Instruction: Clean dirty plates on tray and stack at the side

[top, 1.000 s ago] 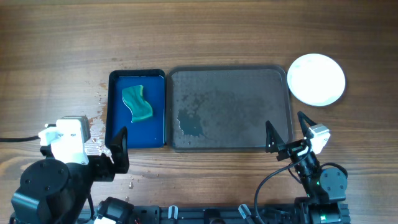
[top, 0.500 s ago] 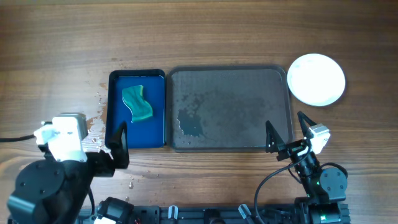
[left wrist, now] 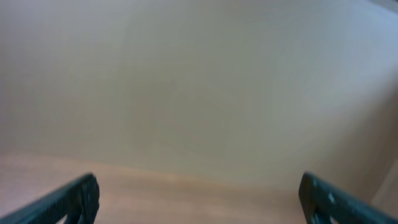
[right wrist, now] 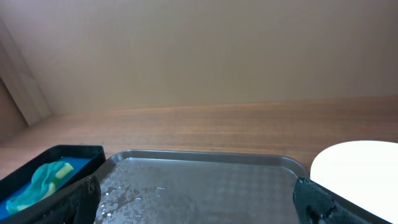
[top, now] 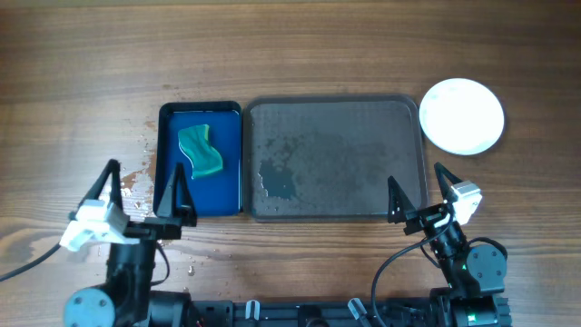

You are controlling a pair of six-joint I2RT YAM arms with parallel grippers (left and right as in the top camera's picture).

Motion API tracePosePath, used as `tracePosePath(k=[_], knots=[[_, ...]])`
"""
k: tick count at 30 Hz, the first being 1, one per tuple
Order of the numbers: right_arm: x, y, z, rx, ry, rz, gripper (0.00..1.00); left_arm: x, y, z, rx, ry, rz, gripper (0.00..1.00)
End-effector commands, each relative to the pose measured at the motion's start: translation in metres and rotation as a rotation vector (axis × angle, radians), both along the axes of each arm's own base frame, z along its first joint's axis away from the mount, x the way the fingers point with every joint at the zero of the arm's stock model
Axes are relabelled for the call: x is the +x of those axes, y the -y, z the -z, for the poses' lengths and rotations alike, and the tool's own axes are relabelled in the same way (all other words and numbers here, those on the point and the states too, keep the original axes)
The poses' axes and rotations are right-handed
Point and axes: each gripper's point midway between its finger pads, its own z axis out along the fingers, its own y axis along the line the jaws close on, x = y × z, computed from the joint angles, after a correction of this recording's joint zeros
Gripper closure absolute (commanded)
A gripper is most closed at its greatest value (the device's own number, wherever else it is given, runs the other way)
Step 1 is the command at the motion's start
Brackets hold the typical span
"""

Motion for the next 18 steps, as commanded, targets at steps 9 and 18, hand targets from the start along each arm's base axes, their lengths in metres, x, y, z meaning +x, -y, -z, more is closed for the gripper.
tracePosePath(k=[9, 18], knots=[[0.0, 0.001, -0.003, 0.012, 0.009, 0.006, 0.0, 0.014, 0.008, 0.056, -0.119, 0.084, 0.083, 0.0], [0.0, 0.001, -0.003, 0.012, 0.009, 0.006, 0.0, 0.026, 0.012, 0.092, -0.116, 0.045, 0.101, 0.0]])
